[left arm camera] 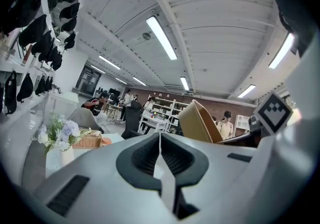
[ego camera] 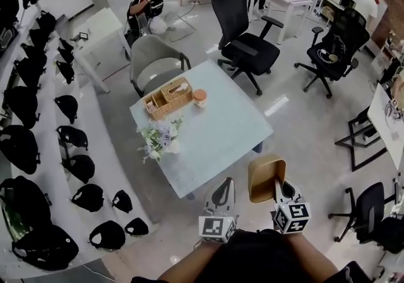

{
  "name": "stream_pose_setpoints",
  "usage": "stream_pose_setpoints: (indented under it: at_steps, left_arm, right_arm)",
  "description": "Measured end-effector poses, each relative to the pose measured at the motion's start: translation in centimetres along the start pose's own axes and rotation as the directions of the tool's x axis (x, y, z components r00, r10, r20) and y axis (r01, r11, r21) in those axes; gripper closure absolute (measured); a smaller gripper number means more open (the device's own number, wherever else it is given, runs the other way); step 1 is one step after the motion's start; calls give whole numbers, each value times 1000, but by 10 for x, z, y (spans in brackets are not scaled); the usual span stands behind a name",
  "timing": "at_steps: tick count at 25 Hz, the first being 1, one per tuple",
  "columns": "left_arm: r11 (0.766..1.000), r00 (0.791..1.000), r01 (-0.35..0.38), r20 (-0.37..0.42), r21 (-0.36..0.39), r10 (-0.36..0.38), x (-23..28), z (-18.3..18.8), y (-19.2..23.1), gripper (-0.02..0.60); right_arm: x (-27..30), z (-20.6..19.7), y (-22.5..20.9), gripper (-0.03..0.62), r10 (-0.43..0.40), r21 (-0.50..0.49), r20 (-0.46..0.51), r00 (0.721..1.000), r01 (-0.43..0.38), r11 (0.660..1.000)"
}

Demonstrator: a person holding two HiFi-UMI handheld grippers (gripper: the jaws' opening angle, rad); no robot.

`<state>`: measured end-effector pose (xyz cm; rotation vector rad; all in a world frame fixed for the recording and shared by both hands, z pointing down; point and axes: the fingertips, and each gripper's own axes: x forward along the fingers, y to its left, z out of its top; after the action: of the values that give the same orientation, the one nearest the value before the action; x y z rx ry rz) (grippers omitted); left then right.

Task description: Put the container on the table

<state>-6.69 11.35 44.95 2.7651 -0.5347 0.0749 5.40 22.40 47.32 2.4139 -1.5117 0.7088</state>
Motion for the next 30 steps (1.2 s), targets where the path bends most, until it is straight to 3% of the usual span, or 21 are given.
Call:
stream_pose_setpoints:
  at_steps: [7, 13, 18, 25, 30]
  left_arm:
    - [1000, 1000, 9, -22, 0, -9, 21, 2, 23, 566]
    - [999, 999, -46, -24, -16, 45, 34, 0, 39, 566]
    - [991, 991, -133, -10, -8, 133, 50, 3, 59, 566]
    - [944, 944, -330, 4, -25, 330, 104, 14, 96, 566]
    - [914, 914, -405, 9, -12, 406, 160, 22, 107, 566]
  right_arm:
    - [32, 14, 9, 594, 22, -17, -15, 1000, -22, 1000]
    - [63, 26, 0, 594, 48, -17, -21, 999, -48, 999]
    - [100, 43, 1, 594, 135, -38, -27, 991, -136, 990]
    - [184, 77, -12, 594, 290, -88, -64, 955, -295, 951]
    - [241, 109, -33, 594, 372, -122, -76, 925, -379, 917]
